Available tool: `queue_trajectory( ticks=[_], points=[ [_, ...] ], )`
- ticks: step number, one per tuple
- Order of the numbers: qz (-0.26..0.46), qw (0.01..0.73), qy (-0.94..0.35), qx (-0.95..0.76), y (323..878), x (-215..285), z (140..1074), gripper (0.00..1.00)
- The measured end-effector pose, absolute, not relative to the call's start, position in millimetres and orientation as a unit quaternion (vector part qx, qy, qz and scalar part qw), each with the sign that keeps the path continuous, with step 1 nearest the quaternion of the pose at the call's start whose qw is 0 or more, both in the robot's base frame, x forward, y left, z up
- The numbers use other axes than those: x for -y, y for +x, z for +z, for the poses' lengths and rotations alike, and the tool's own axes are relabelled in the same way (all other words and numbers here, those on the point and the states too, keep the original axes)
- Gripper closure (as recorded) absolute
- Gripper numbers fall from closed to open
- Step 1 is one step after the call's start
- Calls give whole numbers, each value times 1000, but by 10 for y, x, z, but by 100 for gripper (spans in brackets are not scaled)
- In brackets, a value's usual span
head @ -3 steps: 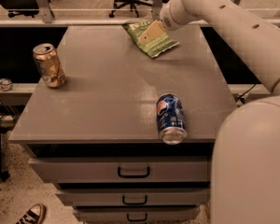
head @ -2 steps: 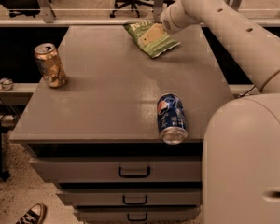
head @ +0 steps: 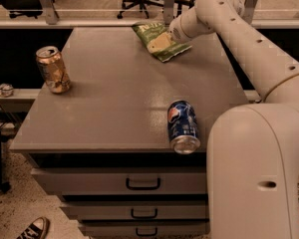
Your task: Move green jalapeno chip bag near pepsi can
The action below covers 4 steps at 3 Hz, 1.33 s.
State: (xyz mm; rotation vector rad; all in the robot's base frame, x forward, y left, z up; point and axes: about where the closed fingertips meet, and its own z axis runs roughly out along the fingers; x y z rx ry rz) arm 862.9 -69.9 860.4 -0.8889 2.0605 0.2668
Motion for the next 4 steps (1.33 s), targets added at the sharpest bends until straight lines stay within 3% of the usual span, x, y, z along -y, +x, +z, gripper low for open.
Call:
queue_trajectory(
  ticks=[2,3,4],
  points=[
    [116,417,-358,-827,8533,804,8618,73],
    [75,436,-381,-812,8400,877,9053,95],
    [49,444,-405,-798,8154,881,9487,100]
  ],
)
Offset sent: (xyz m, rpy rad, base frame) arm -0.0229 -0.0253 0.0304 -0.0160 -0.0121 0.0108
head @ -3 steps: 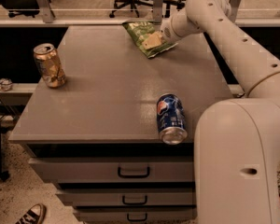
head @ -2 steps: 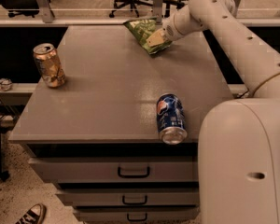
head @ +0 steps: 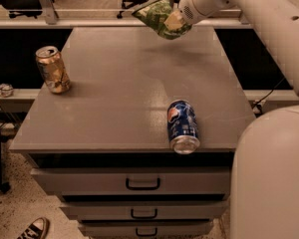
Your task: Move green jalapeno chip bag near pepsi can
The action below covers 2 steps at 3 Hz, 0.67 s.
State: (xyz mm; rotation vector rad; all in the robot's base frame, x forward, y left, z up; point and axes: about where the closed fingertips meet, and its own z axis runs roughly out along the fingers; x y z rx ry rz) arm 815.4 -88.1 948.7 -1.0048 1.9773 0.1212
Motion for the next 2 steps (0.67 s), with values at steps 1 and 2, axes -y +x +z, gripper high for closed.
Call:
queue_trajectory(
  ticks=[1,2],
  points=[
    [65,426,-431,-793,7773,753,9604,100],
    [91,389,-464,-791,7316,641,9544,100]
  ],
)
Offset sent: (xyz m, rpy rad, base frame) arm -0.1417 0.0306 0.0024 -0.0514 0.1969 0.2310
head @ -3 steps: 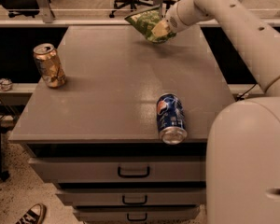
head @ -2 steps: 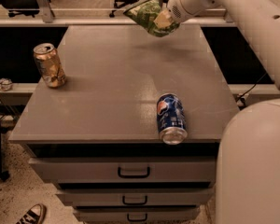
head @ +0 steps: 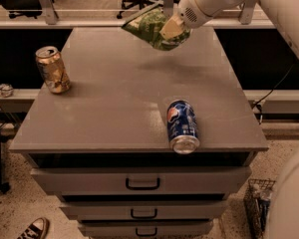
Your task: Move green jalapeno chip bag near pepsi can
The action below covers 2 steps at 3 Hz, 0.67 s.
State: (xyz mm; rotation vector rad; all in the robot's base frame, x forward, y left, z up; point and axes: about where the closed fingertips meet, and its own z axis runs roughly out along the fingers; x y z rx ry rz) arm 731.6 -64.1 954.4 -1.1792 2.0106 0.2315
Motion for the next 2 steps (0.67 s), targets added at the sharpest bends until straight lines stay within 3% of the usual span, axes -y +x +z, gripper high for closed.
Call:
queue_trajectory(
  ticks=[2],
  points=[
    [140,319,-524,-777,6539,679,9427,100]
  ],
)
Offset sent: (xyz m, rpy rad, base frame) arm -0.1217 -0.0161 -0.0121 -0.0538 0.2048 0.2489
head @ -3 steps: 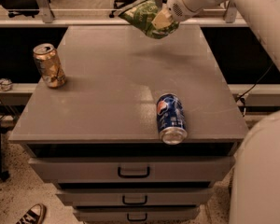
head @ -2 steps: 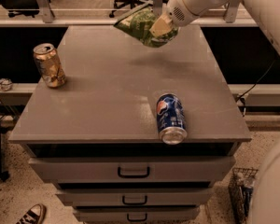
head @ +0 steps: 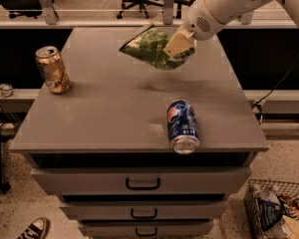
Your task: Move green jalapeno chip bag near pepsi can
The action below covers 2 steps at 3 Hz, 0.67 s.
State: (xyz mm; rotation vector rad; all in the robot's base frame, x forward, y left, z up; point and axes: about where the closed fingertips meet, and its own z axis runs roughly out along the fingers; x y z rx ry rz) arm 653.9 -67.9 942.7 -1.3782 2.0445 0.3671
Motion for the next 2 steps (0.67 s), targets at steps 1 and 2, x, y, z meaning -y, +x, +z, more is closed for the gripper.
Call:
queue_trajectory(
  ticks=[1,2],
  points=[
    [157,287,-552,-767,6277,767,9305,100],
    [168,253,-571,-763,6117,894,9223,82]
  ],
)
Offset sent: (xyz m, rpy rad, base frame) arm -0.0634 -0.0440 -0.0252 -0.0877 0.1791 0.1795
